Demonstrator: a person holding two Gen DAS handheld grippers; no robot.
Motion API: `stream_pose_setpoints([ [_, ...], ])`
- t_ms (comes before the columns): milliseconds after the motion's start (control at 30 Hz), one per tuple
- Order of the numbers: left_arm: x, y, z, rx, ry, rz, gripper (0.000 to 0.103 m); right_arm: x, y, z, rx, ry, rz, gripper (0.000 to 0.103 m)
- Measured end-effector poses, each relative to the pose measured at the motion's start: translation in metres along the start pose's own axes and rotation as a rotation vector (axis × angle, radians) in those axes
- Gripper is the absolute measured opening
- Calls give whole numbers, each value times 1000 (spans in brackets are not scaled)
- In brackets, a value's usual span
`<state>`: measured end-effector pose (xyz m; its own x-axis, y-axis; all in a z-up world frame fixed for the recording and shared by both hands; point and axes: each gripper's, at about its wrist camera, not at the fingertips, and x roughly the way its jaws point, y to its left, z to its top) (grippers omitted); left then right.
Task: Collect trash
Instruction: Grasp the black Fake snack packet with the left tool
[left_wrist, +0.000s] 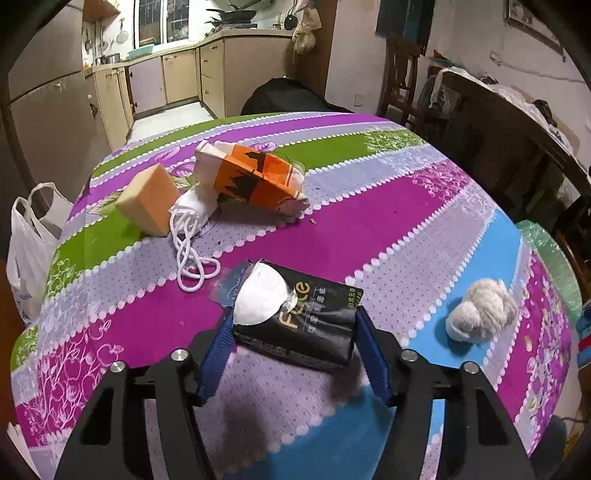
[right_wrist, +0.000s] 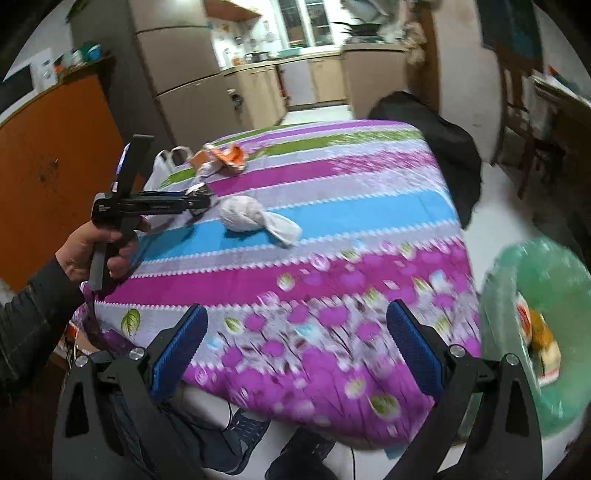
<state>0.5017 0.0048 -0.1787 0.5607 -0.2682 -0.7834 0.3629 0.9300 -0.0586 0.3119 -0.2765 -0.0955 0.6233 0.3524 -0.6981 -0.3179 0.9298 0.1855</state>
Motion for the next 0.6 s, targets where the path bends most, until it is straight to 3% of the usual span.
stream_pose_setpoints([
  [133,-14,-8,-12,17,-24,26,59,23,15,23,-87,13,47,92],
  [367,-49,4,-30,-96,-77,69,59,78,45,66,-248,65,109,90],
  [600,-65,13,-42,-166,-106,72,59,140,65,92,-320,143,98,89],
])
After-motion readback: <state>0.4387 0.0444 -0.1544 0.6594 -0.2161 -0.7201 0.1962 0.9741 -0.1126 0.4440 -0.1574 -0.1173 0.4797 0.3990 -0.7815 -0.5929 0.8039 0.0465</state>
